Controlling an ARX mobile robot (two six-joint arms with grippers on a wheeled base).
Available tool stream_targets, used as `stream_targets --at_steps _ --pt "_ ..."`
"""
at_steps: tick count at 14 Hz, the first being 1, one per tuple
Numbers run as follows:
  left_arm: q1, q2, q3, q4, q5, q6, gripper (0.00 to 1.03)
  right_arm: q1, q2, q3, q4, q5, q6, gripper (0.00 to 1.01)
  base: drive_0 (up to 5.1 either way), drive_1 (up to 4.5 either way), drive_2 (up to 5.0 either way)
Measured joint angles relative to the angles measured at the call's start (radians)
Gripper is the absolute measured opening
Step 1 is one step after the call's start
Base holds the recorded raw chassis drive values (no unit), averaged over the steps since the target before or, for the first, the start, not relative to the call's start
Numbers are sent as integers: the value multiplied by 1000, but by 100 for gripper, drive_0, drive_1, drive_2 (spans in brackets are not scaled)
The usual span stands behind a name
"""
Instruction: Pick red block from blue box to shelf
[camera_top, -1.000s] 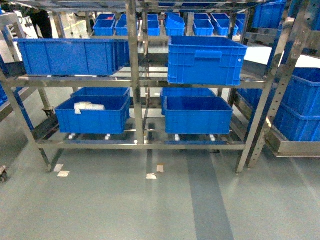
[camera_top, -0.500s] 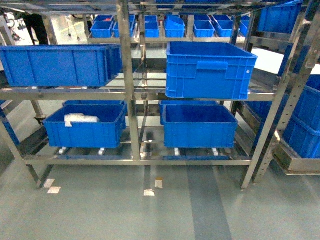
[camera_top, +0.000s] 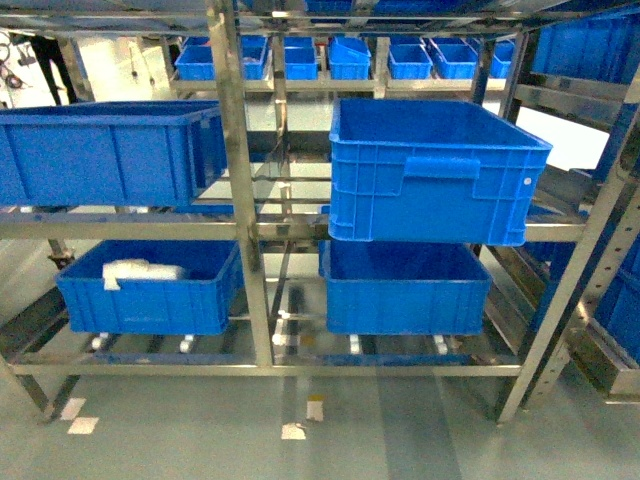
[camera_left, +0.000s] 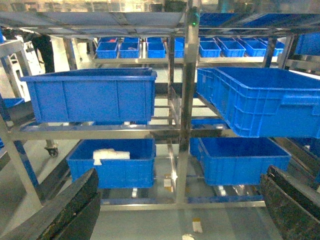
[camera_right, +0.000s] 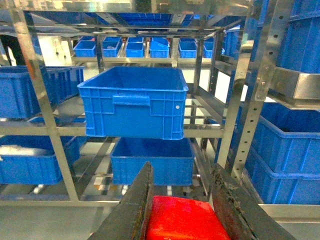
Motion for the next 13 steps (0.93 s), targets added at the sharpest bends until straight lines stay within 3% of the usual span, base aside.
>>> stream_targets --at_steps 13 --pt "0 0 0 0 -1 0 98 0 0 0 -3 0 0 27 -24 434 -418"
